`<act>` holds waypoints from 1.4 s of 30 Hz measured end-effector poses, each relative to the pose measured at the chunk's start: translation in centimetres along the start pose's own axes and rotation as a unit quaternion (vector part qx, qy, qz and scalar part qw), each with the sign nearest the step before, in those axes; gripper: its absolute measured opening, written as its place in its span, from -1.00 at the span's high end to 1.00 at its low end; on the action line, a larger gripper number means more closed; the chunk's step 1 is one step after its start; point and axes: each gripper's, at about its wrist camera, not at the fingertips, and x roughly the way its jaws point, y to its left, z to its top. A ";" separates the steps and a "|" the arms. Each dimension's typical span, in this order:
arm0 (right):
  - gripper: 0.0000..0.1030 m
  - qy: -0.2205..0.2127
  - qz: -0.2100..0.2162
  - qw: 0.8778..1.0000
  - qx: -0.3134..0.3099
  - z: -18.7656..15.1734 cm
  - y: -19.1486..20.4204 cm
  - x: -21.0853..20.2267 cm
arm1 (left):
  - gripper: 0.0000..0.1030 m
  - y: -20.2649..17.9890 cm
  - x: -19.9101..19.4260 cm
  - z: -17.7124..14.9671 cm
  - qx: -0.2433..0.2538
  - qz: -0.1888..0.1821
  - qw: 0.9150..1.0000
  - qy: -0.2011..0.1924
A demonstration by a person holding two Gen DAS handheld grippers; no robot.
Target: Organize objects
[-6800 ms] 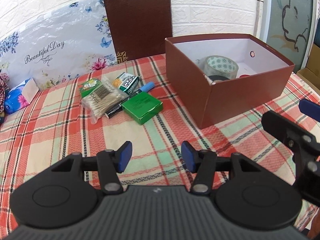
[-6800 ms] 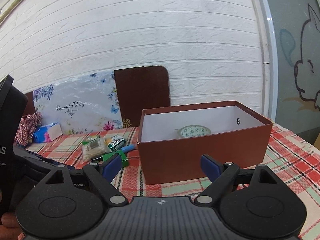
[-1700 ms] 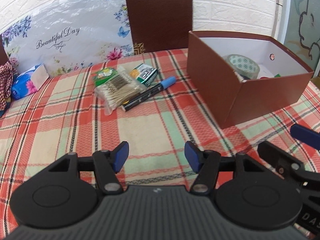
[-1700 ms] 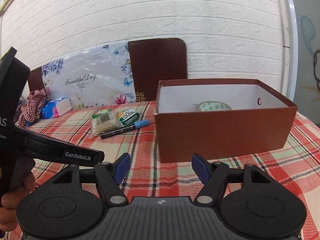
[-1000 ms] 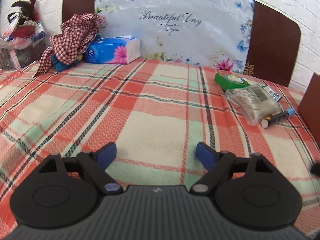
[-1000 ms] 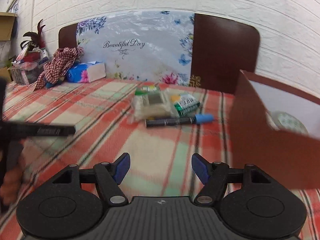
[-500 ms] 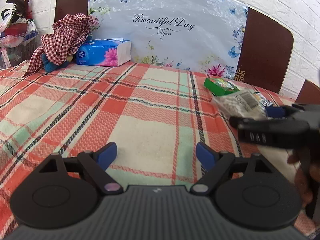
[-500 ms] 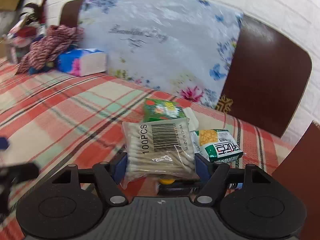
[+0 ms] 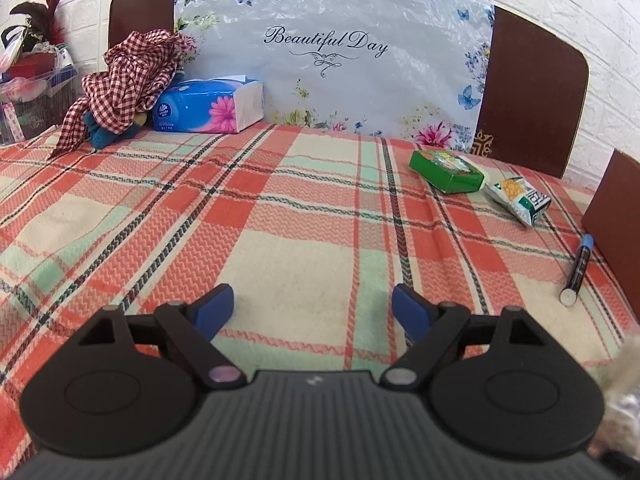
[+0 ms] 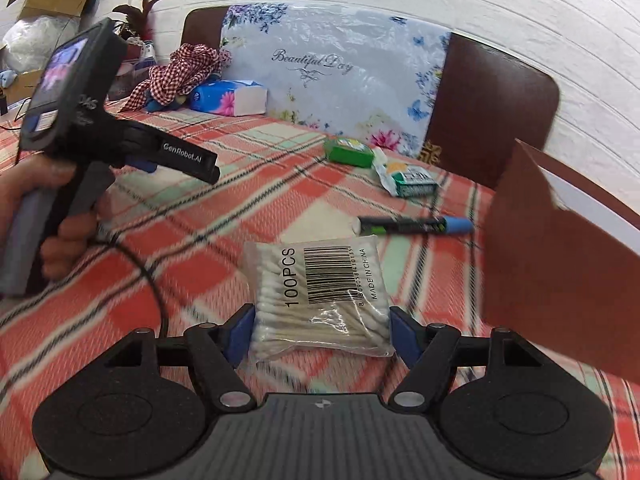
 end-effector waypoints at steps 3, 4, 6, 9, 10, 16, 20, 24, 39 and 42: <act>-0.36 0.003 -0.008 1.000 0.016 -0.7 -0.7 -0.8 | -0.71 -0.7 -0.1 -0.1 0.021 0.014 1.000 0.004; -0.36 0.003 -0.008 1.000 0.022 -0.8 -0.9 -0.9 | -0.71 -1.0 -0.1 -0.1 0.028 0.020 0.999 0.004; -0.36 0.003 -0.010 1.000 0.027 -1.0 -1.0 -1.0 | -0.72 -1.3 -0.2 -0.2 0.037 0.030 0.999 0.004; -0.37 -0.002 -0.013 1.000 0.025 -1.3 -0.8 -1.3 | -0.72 -1.5 -0.4 -0.3 0.045 0.040 0.998 0.003; -0.37 -0.003 -0.014 1.000 0.025 -1.4 -0.8 -1.5 | -0.72 -1.6 -0.4 -0.3 0.047 0.043 0.998 0.002; -0.48 0.002 -0.013 0.999 0.040 -1.8 -1.4 -1.9 | -0.73 -2.0 -0.6 -0.4 0.059 0.053 0.997 0.001; -0.53 0.006 -0.012 0.999 0.051 -2.0 -1.8 -2.3 | -0.73 -2.1 -0.5 -0.4 0.062 0.056 0.996 0.003; -0.55 0.007 -0.009 0.998 0.055 -2.1 -1.9 -2.5 | -0.73 -2.3 -0.5 -0.4 0.068 0.059 0.996 0.006; -0.57 -0.009 -0.105 0.989 0.101 -3.2 -5.3 -4.3 | -0.69 -3.9 -1.8 0.4 0.065 0.035 0.996 0.041; -0.56 -0.008 -0.098 0.985 0.142 -3.9 -7.1 -4.7 | -0.65 -5.2 -3.4 0.7 0.013 -0.056 0.996 0.063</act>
